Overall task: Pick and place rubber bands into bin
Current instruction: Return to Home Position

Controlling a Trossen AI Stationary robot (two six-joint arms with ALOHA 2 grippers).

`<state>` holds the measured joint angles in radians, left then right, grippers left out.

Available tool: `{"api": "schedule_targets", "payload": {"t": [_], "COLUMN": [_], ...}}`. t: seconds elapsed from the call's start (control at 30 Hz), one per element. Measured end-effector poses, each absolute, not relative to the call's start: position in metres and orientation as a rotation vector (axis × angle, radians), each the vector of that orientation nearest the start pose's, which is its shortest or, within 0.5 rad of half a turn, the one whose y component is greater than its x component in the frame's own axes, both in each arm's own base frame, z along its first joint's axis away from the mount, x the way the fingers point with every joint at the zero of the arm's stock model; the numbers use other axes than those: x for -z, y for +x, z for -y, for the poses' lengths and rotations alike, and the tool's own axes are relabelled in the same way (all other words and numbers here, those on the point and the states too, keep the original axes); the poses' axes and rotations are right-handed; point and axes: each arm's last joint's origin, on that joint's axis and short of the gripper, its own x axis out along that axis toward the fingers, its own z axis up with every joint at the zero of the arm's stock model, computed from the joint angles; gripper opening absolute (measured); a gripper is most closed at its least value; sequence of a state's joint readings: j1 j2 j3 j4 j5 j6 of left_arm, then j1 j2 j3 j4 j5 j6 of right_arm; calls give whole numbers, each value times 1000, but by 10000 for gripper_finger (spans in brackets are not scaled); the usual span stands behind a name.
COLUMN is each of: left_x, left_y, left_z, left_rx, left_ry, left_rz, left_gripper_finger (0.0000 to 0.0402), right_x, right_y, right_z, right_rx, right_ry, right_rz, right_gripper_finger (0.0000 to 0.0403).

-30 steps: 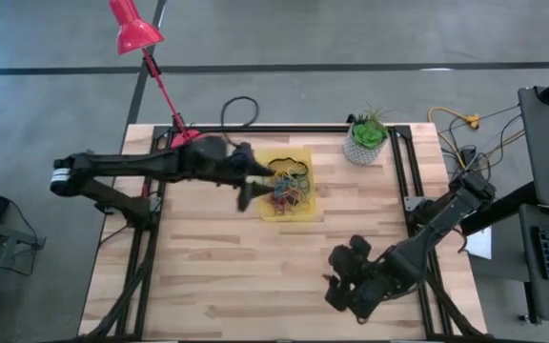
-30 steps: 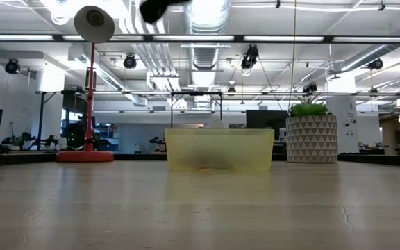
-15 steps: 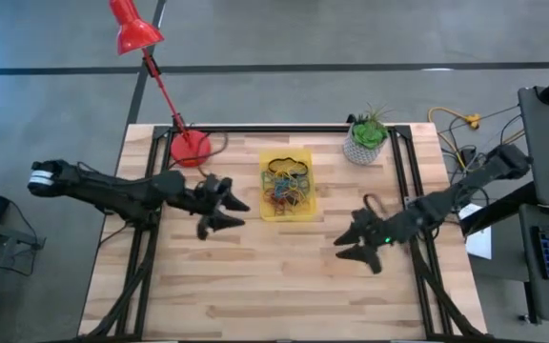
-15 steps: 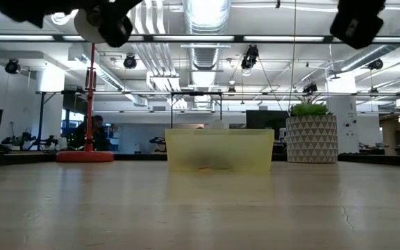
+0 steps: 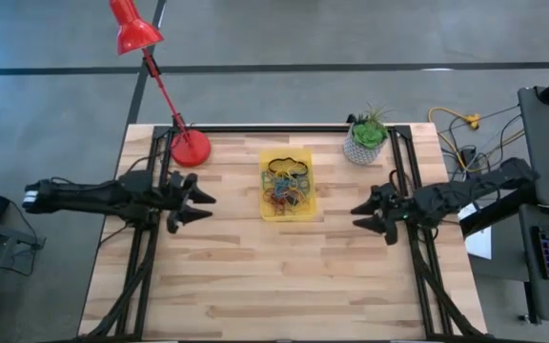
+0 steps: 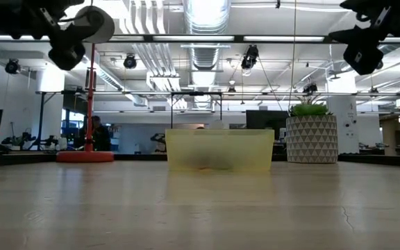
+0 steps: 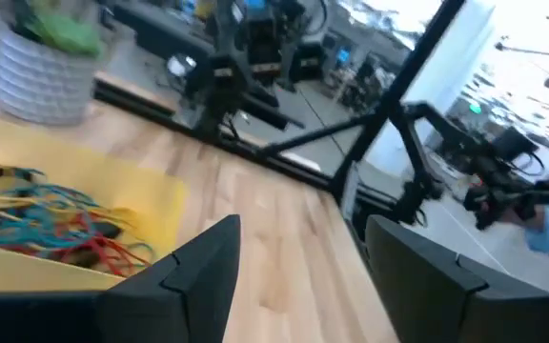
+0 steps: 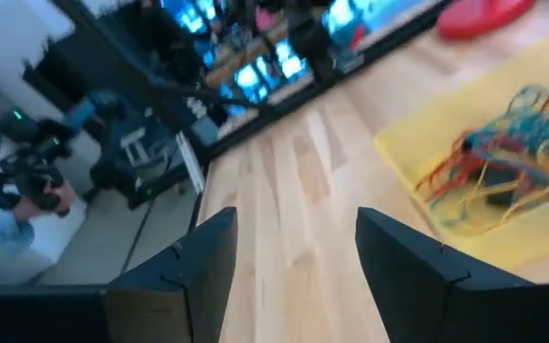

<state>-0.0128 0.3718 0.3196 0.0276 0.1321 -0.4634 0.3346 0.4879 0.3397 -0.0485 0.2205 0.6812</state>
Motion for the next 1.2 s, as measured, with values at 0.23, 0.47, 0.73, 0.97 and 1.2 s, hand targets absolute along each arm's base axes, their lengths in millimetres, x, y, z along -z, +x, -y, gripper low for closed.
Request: {"api": "schedule_targets", "payload": {"t": [0.23,0.47,0.73,0.97,1.2], "left_x": [-235,-207,-187,-174,-165], "left_y": [91,90,97,99,102], "left_z": [2,1,-4,-5,-5], "left_rx": [64,9,-165,-219,-223], "left_ry": [-404,-441,-488,-483,-480], "left_rz": [100,62,8,-4,-26], "left_gripper_finger": [213,213,212,212,212], "right_x": [-221,-196,-174,-167,-163], "right_y": [111,97,93,98,100], "right_z": [-26,-20,-19,-20,-21], "right_rx": [113,123,83,120,131], "right_ry": [551,613,642,624,614], "right_rz": [-90,-8,106,41,-3], "right_gripper_finger": [201,201,201,201,201]}}
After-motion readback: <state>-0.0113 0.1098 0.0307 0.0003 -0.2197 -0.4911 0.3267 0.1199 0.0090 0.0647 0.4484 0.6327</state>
